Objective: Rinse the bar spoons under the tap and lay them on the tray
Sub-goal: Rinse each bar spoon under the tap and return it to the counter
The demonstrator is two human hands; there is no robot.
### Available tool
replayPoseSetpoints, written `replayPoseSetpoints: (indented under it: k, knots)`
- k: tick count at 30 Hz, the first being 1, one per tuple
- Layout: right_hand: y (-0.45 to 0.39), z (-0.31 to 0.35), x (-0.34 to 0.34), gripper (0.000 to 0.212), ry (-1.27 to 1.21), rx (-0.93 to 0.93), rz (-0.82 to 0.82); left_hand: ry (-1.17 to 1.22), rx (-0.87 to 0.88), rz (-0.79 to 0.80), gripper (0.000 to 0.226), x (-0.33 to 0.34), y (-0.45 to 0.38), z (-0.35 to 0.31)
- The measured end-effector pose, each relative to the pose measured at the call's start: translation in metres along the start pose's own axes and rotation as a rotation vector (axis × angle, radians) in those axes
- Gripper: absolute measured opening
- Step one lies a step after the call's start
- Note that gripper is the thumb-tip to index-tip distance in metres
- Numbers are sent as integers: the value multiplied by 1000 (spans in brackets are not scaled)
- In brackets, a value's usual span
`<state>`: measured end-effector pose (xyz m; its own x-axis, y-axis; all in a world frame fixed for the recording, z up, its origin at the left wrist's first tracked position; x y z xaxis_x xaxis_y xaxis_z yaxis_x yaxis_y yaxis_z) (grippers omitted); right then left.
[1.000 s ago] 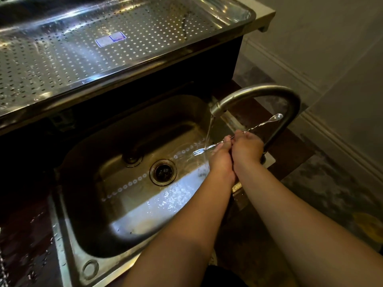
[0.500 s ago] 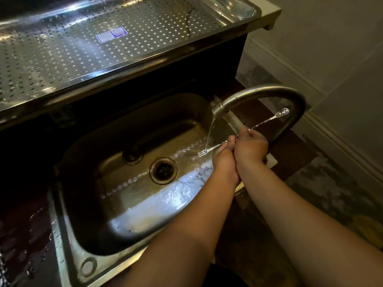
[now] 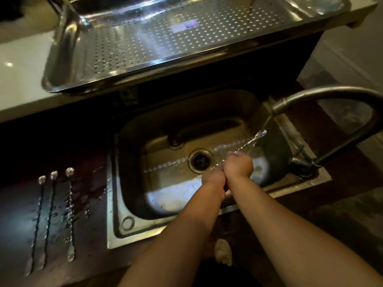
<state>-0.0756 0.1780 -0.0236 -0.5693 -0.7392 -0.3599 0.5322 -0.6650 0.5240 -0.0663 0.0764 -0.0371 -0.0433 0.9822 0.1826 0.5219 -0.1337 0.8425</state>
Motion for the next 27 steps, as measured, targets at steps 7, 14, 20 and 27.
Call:
replayPoseSetpoints:
  k: [7,14,20,27]
  knots:
    - [19,3,55,17,90,-72,204,-996,533,-378,20,-59,33,-61]
    - [51,17,104,28,107,-160,423,-1358,558,-480,21,-96,31,-79]
    - [70,23,131,8,132,-209,475,-1343,565,-525,20,-127,40,-85]
    - [112,31,170,16,176,-250,448,-1242,583,-539,18,-179,62,-93]
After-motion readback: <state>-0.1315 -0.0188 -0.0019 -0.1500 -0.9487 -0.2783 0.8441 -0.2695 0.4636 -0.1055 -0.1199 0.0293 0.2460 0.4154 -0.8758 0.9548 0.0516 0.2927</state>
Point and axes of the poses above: each hand's wrist, its own y-axis away from the middle knuckle, its own x-axis out of the palm, z = x × y, the point moved 7 cm from there along -y, towards the middle knuckle, and after that the axes turned 6 degrees about z, right-handed, at the moved point
